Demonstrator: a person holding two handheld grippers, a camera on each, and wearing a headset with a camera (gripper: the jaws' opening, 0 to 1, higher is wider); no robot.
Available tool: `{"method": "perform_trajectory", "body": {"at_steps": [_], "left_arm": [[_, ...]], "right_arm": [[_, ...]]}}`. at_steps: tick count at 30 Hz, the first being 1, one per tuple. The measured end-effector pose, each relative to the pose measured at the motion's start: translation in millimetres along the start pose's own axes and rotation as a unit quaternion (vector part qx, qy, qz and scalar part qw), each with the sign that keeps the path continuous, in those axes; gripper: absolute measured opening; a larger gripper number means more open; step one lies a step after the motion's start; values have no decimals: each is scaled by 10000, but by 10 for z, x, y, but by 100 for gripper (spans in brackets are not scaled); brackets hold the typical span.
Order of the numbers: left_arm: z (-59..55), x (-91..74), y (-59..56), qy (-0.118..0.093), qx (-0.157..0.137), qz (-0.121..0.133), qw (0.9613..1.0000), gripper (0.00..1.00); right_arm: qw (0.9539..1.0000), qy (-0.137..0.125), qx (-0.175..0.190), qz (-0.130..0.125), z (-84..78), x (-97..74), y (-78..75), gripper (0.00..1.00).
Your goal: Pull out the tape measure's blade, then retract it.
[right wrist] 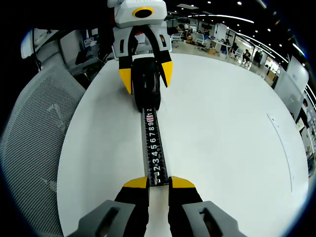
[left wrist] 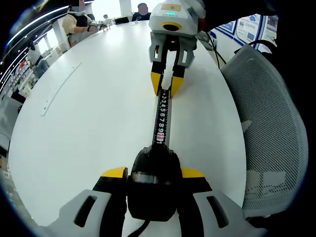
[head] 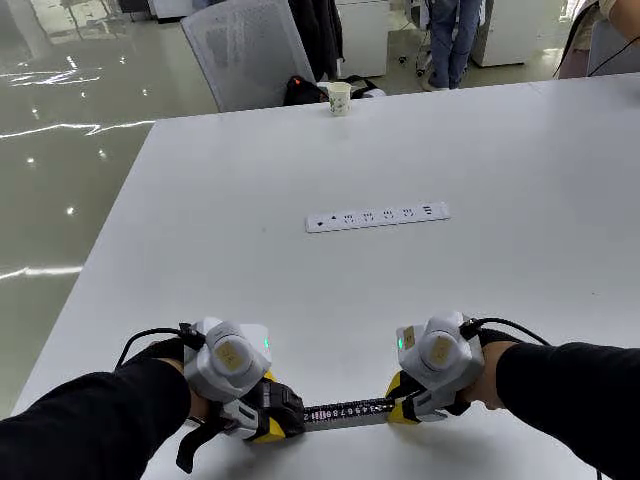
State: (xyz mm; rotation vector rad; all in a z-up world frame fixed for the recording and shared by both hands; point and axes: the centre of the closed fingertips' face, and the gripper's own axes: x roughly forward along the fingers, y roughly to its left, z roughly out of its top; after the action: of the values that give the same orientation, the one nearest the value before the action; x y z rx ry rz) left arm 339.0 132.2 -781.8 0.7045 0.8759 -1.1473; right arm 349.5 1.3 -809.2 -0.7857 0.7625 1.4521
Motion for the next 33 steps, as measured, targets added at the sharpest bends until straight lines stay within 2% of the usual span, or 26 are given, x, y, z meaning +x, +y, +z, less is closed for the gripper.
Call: {"method": "perform_trajectory", "body": {"at_steps": [33], "left_arm": [[7, -5, 7, -20, -32, 19, 10000, 34]], "right_arm": [[10000, 23, 57, -36, -138, -101, -23, 11]]}}
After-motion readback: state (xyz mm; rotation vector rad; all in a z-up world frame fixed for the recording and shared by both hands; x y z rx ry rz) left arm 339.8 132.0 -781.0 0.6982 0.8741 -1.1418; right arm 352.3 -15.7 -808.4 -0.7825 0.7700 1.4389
